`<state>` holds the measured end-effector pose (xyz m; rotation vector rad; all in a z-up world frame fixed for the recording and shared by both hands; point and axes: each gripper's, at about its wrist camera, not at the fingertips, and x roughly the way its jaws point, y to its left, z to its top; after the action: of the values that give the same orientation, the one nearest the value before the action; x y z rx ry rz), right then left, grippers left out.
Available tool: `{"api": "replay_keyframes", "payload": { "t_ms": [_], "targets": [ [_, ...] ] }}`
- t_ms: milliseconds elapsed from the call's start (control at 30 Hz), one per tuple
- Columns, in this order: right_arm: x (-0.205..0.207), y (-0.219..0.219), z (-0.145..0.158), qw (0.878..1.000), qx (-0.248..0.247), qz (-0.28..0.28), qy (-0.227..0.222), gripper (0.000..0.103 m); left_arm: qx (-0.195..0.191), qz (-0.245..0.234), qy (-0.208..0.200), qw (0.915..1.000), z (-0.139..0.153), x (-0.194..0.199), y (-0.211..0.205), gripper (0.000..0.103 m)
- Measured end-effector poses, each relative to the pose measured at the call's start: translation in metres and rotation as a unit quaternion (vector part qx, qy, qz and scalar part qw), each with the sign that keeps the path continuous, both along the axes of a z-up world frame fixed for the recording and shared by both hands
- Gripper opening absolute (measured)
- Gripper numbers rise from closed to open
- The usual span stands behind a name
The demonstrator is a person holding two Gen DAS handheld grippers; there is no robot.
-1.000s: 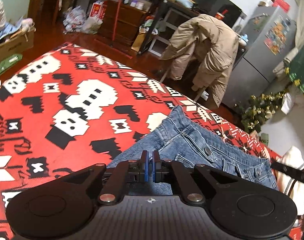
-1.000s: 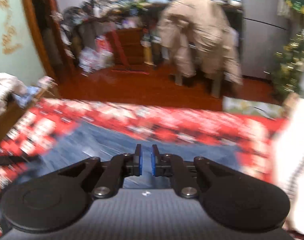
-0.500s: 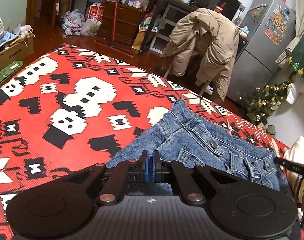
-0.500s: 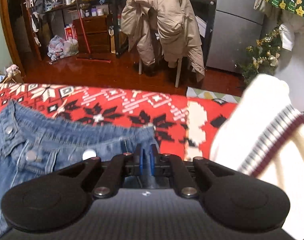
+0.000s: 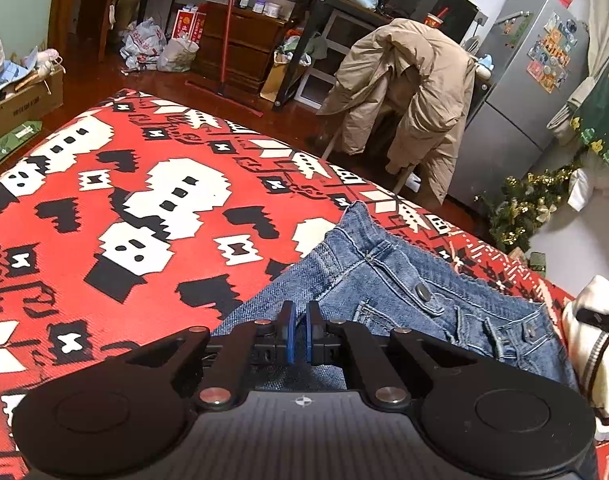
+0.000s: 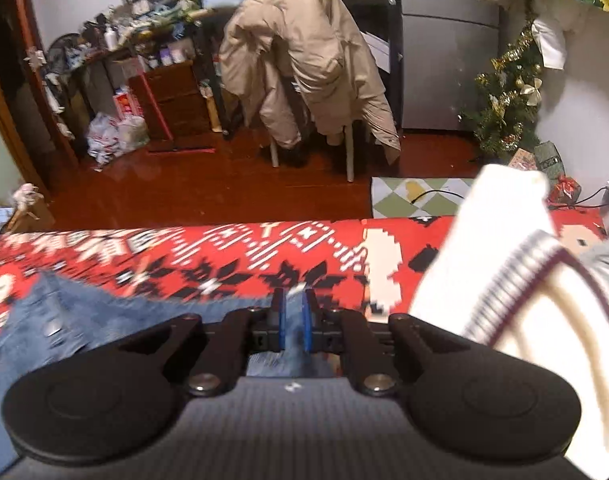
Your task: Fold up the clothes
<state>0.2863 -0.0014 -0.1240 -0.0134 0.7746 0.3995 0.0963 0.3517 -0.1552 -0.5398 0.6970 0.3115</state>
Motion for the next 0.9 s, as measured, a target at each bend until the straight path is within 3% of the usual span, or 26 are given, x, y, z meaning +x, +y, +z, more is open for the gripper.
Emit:
{"api": "replay_keyframes", "payload": {
  "t_ms": [233, 333, 500, 667, 900],
  "targets": [
    [-0.128, -0.031, 0.032, 1.0, -0.018, 0.016, 0.007, 0.01, -0.029, -0.032, -0.019, 0.9989, 0.009, -0.003, -0.011, 0.003],
    [-0.187, -0.033, 0.035, 0.999, -0.033, 0.026, 0.012, 0.01, -0.014, -0.061, -0.011, 0.998, 0.016, -0.007, -0.031, 0.003],
    [-0.258, -0.031, 0.021, 0.999, 0.012, 0.026, 0.028, 0.011, -0.021, -0.096, 0.01, 0.9951, 0.013, -0.032, -0.051, 0.003],
    [-0.262, -0.011, -0.003, 0.999, 0.021, 0.04, 0.027, 0.011, -0.011, -0.116, 0.017, 0.9931, 0.013, -0.047, -0.067, 0.003],
    [-0.231, 0.005, 0.012, 0.996, 0.034, 0.082, 0.003, 0.011, 0.021, -0.121, -0.018, 0.9922, 0.027, -0.01, -0.067, 0.003]
  ]
}}
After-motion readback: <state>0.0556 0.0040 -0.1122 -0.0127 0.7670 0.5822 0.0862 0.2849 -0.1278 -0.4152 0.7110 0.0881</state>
